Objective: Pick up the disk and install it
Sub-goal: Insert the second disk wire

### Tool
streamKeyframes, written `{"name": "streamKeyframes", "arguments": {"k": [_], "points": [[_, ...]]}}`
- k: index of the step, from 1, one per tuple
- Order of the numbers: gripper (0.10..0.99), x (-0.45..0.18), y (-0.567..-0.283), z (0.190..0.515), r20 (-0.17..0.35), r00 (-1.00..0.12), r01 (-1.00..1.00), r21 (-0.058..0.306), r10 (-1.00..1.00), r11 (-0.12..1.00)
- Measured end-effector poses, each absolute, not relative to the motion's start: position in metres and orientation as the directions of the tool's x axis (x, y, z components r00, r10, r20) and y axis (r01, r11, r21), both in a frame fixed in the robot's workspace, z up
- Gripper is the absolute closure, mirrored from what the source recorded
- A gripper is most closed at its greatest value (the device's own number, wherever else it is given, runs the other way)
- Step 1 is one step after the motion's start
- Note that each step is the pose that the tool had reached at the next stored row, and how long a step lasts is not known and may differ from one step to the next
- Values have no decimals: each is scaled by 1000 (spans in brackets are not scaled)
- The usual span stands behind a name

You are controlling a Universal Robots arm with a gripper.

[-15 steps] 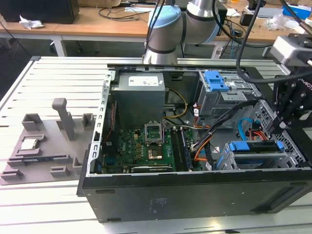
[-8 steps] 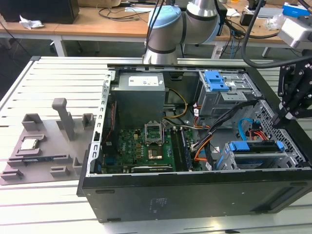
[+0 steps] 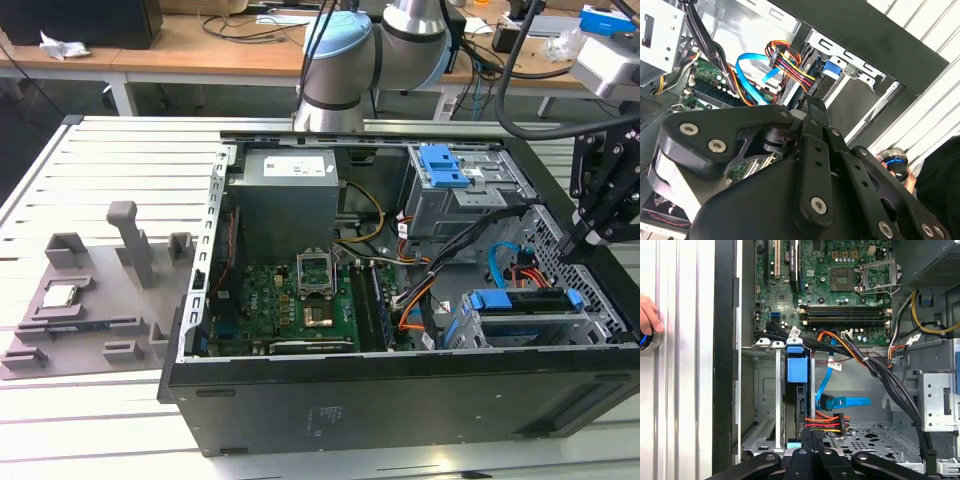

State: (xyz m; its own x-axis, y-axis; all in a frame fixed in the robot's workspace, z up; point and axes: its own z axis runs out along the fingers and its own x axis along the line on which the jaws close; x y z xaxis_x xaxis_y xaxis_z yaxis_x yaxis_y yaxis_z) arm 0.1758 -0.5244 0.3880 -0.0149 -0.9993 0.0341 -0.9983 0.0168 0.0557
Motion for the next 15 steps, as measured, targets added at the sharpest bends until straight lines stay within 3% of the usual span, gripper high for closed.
{"name": "streamKeyframes", "arguments": {"k": [1,3,4,5,15], "points": [[973,176,-524,388,34,-15,-998,56,-999,17],[851,176,-524,388,34,-15,-998,56,-999,17],[851,176,-524,388,34,-15,-998,56,-999,17],[784,176,-524,388,34,-15,-998,56,-999,17],[784,145,-507,374,35,-15,-998,56,-999,17]]}}
